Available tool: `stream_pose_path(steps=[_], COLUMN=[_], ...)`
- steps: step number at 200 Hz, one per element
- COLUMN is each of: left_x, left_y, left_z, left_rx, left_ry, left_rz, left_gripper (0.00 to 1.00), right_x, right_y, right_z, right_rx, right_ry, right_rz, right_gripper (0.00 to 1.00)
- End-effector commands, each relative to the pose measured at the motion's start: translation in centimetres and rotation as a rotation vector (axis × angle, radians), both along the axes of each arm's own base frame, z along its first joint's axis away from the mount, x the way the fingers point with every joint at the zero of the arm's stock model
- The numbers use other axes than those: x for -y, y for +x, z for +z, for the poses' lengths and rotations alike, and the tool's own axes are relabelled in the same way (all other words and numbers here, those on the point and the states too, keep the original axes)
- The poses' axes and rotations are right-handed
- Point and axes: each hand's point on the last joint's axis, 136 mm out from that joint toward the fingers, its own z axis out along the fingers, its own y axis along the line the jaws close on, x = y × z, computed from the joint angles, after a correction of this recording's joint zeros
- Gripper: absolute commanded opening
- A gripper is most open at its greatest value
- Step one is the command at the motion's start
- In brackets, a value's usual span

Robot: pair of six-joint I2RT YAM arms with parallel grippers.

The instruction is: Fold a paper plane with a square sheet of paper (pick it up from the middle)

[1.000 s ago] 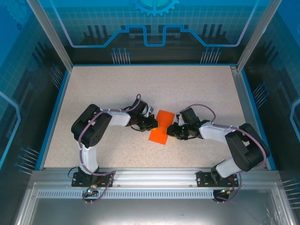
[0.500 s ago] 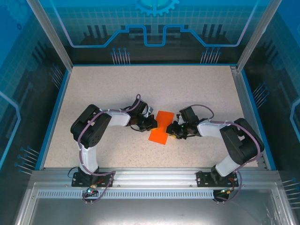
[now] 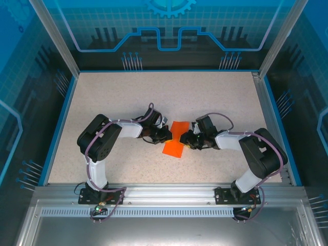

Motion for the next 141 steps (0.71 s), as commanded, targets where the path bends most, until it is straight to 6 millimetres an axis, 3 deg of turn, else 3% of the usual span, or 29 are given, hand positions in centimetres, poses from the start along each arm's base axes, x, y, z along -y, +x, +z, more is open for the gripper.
stream_pose_path(steps=[1, 77, 120, 141], left_x=[-0.5, -0.5, -4.2, -6.2], left_y=[-0.2, 1.3, 1.3, 1.0], left_z=[0.6, 3.8, 4.4, 5.2], left_rx=[-0.001, 0.073, 0.116, 0.153], left_ry=[0.025, -0.043, 0.038, 0.085], left_rz=[0.02, 0.084, 0.187, 0.23], left_gripper=[0.03, 0.14, 0.18, 0.18], right_x=[0.2, -0.9, -1.3, -1.5], right_y=[0.0, 0.1, 0.5, 0.7], right_z=[-0.4, 0.5, 1.4, 2.9], right_rx=[0.002, 0.095, 0.126, 0.162], right_ry=[0.007, 0.074, 0.063, 0.051], right_rz=[-0.009, 0.072, 0.115, 0.154], right_gripper=[0.29, 0.28, 0.18, 0.14])
